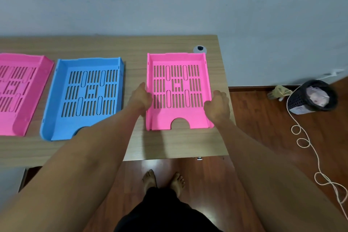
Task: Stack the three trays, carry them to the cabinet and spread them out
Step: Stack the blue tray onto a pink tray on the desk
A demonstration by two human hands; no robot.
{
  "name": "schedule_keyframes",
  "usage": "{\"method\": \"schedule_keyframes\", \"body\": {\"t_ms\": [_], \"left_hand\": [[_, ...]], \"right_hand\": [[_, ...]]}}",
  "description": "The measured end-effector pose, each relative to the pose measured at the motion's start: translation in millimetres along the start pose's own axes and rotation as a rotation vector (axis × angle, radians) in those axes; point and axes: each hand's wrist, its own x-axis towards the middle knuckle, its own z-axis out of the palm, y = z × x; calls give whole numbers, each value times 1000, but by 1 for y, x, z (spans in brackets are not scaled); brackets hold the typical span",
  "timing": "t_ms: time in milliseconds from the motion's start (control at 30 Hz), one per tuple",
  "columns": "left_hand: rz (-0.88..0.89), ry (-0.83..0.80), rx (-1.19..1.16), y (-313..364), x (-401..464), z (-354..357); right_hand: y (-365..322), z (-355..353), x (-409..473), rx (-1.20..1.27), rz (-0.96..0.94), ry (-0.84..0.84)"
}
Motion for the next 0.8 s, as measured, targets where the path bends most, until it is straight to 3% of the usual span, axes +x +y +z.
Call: {"method": "schedule_keyframes", "body": {"t_ms": [133,433,600,800], "left_hand": [[37,93,61,1,-4,-21],[107,285,72,-44,-13,-114],[97,299,87,-102,-19,-167],[41,279,44,-174,-22,-218]], "right_hand": [[-31,-8,-3,-5,-162,72],[-148,19,-26,145,-347,-152],[-207,58,-61,201,-389,-205],[-247,113,-118,283,-285,-307]]}}
